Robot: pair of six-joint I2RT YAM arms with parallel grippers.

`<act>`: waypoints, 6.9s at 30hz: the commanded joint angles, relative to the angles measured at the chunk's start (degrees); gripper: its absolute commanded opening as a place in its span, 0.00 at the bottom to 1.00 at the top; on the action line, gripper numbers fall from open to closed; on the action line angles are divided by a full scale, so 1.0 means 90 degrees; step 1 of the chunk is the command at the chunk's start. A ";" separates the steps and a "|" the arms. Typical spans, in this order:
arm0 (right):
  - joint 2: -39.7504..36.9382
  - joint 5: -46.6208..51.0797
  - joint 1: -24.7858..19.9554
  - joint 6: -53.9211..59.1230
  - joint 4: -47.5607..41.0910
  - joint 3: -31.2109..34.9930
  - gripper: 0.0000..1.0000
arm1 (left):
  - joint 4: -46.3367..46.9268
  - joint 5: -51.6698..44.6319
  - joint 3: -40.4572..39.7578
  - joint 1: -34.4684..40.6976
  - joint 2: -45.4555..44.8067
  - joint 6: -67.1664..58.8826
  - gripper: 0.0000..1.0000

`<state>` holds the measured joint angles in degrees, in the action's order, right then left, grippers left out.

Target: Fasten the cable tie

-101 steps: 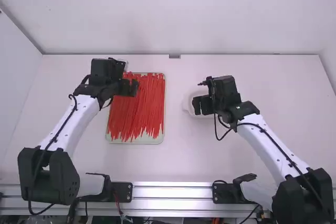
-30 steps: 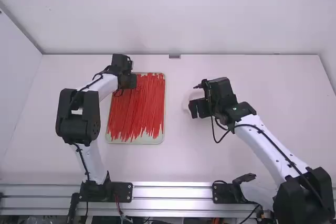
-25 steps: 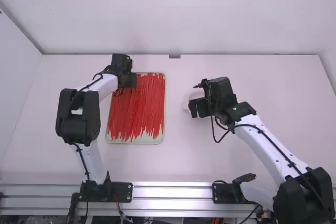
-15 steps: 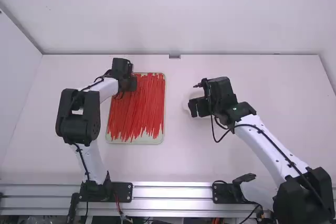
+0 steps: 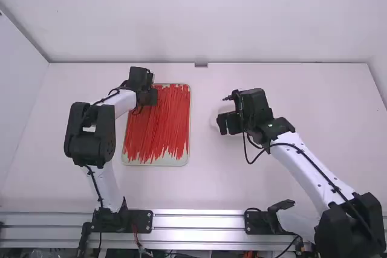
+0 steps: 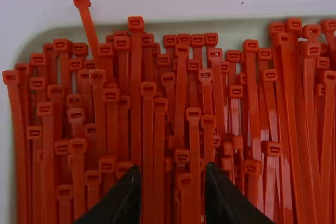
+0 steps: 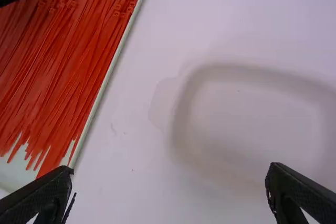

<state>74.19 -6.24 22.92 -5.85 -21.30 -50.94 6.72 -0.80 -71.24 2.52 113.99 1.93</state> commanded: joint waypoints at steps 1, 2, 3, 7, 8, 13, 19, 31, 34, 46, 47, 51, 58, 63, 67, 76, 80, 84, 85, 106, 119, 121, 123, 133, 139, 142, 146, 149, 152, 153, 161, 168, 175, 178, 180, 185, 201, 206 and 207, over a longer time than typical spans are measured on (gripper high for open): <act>0.0041 0.0002 0.0083 0.0002 0.0015 -0.0010 0.98 | -0.0015 -0.0024 0.0056 0.0053 0.0075 -0.0046 0.32; 0.0041 0.0007 0.0095 0.0007 0.0015 -0.0010 0.98 | -0.0029 -0.0019 0.0056 0.0053 0.0075 -0.0056 0.31; 0.0041 0.0005 0.0097 0.0007 0.0017 -0.0010 0.98 | -0.0044 -0.0027 0.0056 0.0053 0.0075 -0.0151 0.32; 0.0041 0.0007 0.0083 0.0002 0.0032 -0.0010 0.98 | -0.0112 -0.0024 0.0056 0.0053 0.0075 -0.0495 0.33; 0.0041 0.0005 0.0095 0.0005 0.0034 -0.0010 0.98 | -0.0109 -0.0027 0.0056 0.0053 0.0075 -0.0566 0.34; 0.0041 0.0005 0.0073 0.0005 0.0024 -0.0010 0.98 | -0.0044 -0.0017 0.0056 0.0051 0.0075 -0.0770 0.34; 0.0041 0.0007 0.0114 0.0005 0.0034 -0.0010 0.98 | -0.0318 -0.0027 0.0223 0.0053 0.0075 -0.0692 0.34; 0.0041 0.0005 0.0114 0.0007 0.0034 -0.0010 0.98 | -0.0607 -0.0357 0.0459 0.0053 0.0083 -0.0712 0.25; 0.0041 0.0005 0.0114 0.0005 0.0034 -0.0010 0.98 | -0.0648 -0.0359 0.0461 0.0051 0.0087 -0.0729 0.22; 0.0041 0.0007 0.0126 0.0005 0.0024 -0.0010 0.98 | -0.0998 -0.0308 0.0590 0.0051 0.0087 -0.0865 0.23; 0.0041 0.0005 0.0126 0.0005 0.0017 -0.0010 0.98 | -0.1066 -0.0308 0.0631 0.0051 0.0087 -0.0865 0.24; 0.0041 0.0005 0.0121 0.0005 0.0007 -0.0010 0.98 | -0.1158 -0.0308 0.0724 0.0051 0.0087 -0.0865 0.24; 0.0041 0.0005 0.0119 0.0002 0.0007 -0.0010 0.98 | -0.1188 -0.0308 0.0806 0.0051 0.0087 -0.0867 0.24; 0.0041 0.0005 0.0126 0.0005 0.0007 -0.0010 0.98 | -0.1331 -0.0308 0.0843 0.0051 0.0087 -0.0867 0.24; 0.0041 0.0002 0.0126 0.0005 0.0007 -0.0010 0.98 | -0.1328 -0.0308 0.0840 0.0051 0.0087 -0.0891 0.24; 0.0041 0.0005 0.0126 0.0002 0.0007 -0.0010 0.98 | -0.1409 -0.0311 0.0840 0.0051 0.0153 -0.0884 0.25; 0.0041 0.0005 0.0126 0.0002 0.0005 -0.0010 0.98 | -0.1479 -0.0338 0.0840 0.0051 0.0313 -0.0867 0.25; 0.0041 0.0002 0.0126 0.0005 0.0002 -0.0010 0.98 | -0.1494 -0.0355 0.0840 0.0051 0.0396 -0.0862 0.23; 0.0041 0.0002 0.0126 0.0002 0.0005 -0.0010 0.98 | -0.1486 -0.0352 0.0840 0.0051 0.0396 -0.0865 0.22; 0.0041 0.0005 0.0129 -0.0041 0.0007 -0.0010 0.98 | -0.0600 -0.0289 0.0194 0.0051 0.0393 -0.0816 0.30; 0.0041 0.0002 0.0126 -0.0041 0.0010 -0.0010 0.98 | -0.0529 -0.0287 0.0148 0.0051 0.0386 -0.0814 0.43; 0.0041 0.0002 0.0126 -0.0039 0.0010 -0.0010 0.98 | -0.0532 -0.0289 0.0148 0.0053 0.0379 -0.0814 0.42; 0.0041 0.0005 0.0126 -0.0041 0.0010 -0.0010 0.98 | -0.0532 -0.0284 0.0148 0.0051 0.0362 -0.0811 0.41; 0.0041 0.0002 0.0126 -0.0039 0.0012 -0.0010 0.98 | -0.0500 0.0051 0.0148 0.0046 0.0272 -0.0588 0.39; 0.0041 0.0007 0.0129 -0.0041 0.0032 -0.0010 0.98 | -0.0561 -0.0019 0.0148 0.0051 0.0262 -0.0546 0.35; 0.0041 0.0005 0.0126 -0.0039 0.0036 -0.0010 0.98 | -0.0556 -0.0019 0.0148 0.0049 0.0228 -0.0474 0.33; 0.0041 0.0005 0.0126 -0.0041 0.0034 -0.0010 0.98 | -0.0559 0.0002 0.0148 0.0053 0.0189 -0.0476 0.33; 0.0041 0.0005 0.0126 -0.0039 0.0039 -0.0010 0.98 | -0.0554 0.0029 0.0148 0.0034 0.0170 -0.0474 0.33; 0.0041 0.0005 0.0121 -0.0039 0.0058 -0.0010 0.98 | -0.0559 0.0029 0.0148 0.0012 0.0148 -0.0406 0.32; 0.0041 0.0005 0.0121 -0.0039 0.0066 -0.0010 0.98 | -0.0556 0.0024 0.0148 0.0012 0.0129 -0.0406 0.31; 0.0041 0.0005 0.0126 -0.0039 0.0136 -0.0010 0.98 | -0.0423 0.0029 0.0148 0.0012 -0.0114 -0.0425 0.34; 0.0041 0.0005 0.0117 -0.0041 0.0126 -0.0010 0.98 | -0.0401 0.0027 0.0148 0.0010 -0.0136 -0.0362 0.40; 0.0041 0.0005 0.0114 -0.0039 0.0102 -0.0010 0.98 | -0.0491 0.0158 0.0291 -0.0024 -0.0136 -0.0381 0.24; 0.0041 0.0005 0.0138 -0.0039 0.0104 -0.0010 0.98 | -0.0568 0.0209 0.0369 -0.0036 -0.0131 -0.0381 0.22; 0.0041 0.0002 0.0114 -0.0044 0.0107 -0.0010 0.98 | -0.0631 0.0194 0.0413 -0.0036 -0.0117 -0.0381 0.22; 0.0041 0.0002 0.0134 -0.0041 0.0107 -0.0010 0.98 | -0.0792 0.0194 0.0495 -0.0015 -0.0117 -0.0381 0.23; 0.0041 0.0005 0.0129 -0.0039 0.0095 -0.0010 0.98 | -0.1307 -0.0124 0.0882 -0.0034 -0.0104 -0.0471 0.20; 0.0041 0.0002 0.0121 -0.0041 0.0032 -0.0010 0.98 | -0.1290 -0.0124 0.0882 -0.0032 -0.0104 -0.0476 0.11; 0.0041 0.0005 0.0121 -0.0041 0.0029 -0.0010 0.98 | -0.1282 -0.0121 0.0882 -0.0032 -0.0104 -0.0474 0.08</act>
<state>74.19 -6.26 23.79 -5.93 -20.86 -50.94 -5.04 -1.28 -63.68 2.26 114.83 -1.56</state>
